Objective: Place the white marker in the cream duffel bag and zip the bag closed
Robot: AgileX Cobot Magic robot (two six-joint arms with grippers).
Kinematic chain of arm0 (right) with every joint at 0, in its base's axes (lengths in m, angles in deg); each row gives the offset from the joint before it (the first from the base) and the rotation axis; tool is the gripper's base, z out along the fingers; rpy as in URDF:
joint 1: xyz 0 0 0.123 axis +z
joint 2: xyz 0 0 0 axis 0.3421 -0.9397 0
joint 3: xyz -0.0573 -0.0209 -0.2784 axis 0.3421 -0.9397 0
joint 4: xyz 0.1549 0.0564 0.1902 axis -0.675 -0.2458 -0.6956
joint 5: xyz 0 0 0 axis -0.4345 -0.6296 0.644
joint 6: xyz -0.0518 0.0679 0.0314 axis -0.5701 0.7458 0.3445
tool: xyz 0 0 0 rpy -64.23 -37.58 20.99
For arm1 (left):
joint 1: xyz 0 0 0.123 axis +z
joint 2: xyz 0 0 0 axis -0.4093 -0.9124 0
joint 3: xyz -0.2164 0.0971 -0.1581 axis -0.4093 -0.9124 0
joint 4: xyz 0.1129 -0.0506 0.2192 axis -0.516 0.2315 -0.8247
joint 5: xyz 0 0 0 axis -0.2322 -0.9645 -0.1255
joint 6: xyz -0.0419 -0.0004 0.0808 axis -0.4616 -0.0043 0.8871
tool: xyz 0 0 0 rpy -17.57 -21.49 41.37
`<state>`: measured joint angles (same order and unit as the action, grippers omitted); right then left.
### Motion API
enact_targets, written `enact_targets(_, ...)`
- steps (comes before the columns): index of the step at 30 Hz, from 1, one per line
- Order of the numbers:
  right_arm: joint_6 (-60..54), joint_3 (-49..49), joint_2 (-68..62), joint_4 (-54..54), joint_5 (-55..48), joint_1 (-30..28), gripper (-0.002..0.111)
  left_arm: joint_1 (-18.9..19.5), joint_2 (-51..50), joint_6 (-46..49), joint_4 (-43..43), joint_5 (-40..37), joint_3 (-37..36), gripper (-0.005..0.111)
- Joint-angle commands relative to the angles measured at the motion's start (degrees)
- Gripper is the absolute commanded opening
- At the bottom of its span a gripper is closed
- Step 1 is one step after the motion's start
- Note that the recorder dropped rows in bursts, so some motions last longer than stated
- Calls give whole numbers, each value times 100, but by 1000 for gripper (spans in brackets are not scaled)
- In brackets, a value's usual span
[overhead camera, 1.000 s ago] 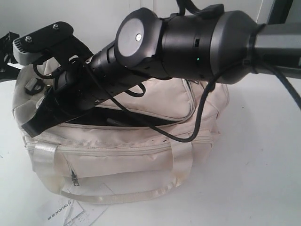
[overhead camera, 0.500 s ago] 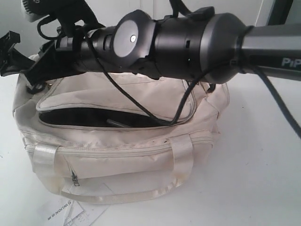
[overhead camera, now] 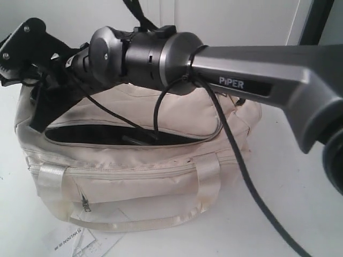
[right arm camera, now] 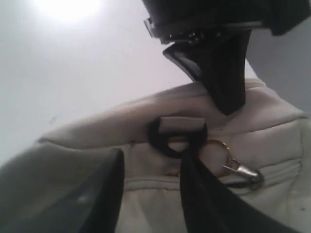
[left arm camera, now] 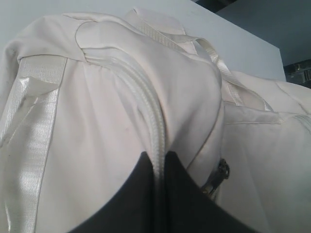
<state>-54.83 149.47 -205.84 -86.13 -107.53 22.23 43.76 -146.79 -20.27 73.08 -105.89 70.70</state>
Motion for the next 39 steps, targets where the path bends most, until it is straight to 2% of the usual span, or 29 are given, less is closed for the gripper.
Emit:
enact_targets(1, -120, 106, -253, 1426, 459, 1, 38, -33, -5, -94, 226, -251, 26, 0)
enact_targets(6, -120, 106, -457, 1458, 1131, 1, 54, -33, -5, -107, 226, -276, 26, 0)
enact_targets(8, -120, 106, -510, 1458, 1212, 10, 56, -33, -5, -170, 234, -289, 26, 0)
enact_targets(34, -377, 210, -1011, 1481, 1878, -229, 55, -33, -5, -168, 248, -427, 26, 0)
enact_targets(39, -377, 210, -1038, 1481, 1889, -229, 46, -33, -5, -168, 248, -455, 26, 0)
